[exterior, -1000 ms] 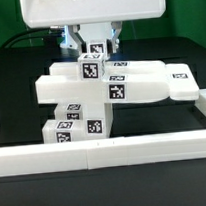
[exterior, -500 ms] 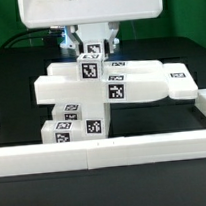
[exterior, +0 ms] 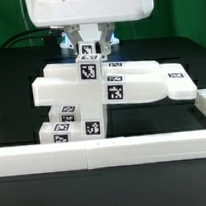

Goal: Assemble chair

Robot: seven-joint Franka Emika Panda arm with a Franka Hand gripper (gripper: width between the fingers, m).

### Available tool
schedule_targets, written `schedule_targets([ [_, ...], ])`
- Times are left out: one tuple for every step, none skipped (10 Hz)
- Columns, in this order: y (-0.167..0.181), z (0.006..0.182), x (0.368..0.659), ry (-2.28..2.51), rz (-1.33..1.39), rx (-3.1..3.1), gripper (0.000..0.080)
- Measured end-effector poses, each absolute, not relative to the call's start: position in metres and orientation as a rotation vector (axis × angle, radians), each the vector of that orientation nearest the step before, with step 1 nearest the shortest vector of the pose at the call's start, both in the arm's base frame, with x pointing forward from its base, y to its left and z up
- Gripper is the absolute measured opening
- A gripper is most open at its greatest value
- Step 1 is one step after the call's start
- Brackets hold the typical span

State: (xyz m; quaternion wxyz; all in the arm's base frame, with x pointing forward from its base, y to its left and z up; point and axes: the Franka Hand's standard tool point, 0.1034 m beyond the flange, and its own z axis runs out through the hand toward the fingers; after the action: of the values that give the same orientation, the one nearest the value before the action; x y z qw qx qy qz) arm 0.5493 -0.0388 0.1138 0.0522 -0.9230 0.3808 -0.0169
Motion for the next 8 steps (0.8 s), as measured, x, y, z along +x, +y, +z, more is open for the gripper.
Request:
schedule_targets([
  [-0.0386,0.1137,0.5493,1.250,-0.046,-2.766,0.0279],
  [-0.0395,0.1136,0.5491,1.361,-0.036,-2.699,0.0279],
  [-0.0429,0.1131,0.5481,1.521,-0.015,-2.583,0.0281],
  [-0.0459,0.1128,0.5476,1.623,-0.006,-2.508,0.0281],
  [-0.0474,0.1127,0.5476,1.714,0.004,-2.421,0.0281],
  [-0.0481,0.1124,0.5477,1.840,0.022,-2.313,0.0281],
  [-0.0485,0.1124,0.5484,1.922,0.033,-2.247,0.0281],
  [-0.0482,0.1123,0.5485,1.942,0.035,-2.230,0.0281],
])
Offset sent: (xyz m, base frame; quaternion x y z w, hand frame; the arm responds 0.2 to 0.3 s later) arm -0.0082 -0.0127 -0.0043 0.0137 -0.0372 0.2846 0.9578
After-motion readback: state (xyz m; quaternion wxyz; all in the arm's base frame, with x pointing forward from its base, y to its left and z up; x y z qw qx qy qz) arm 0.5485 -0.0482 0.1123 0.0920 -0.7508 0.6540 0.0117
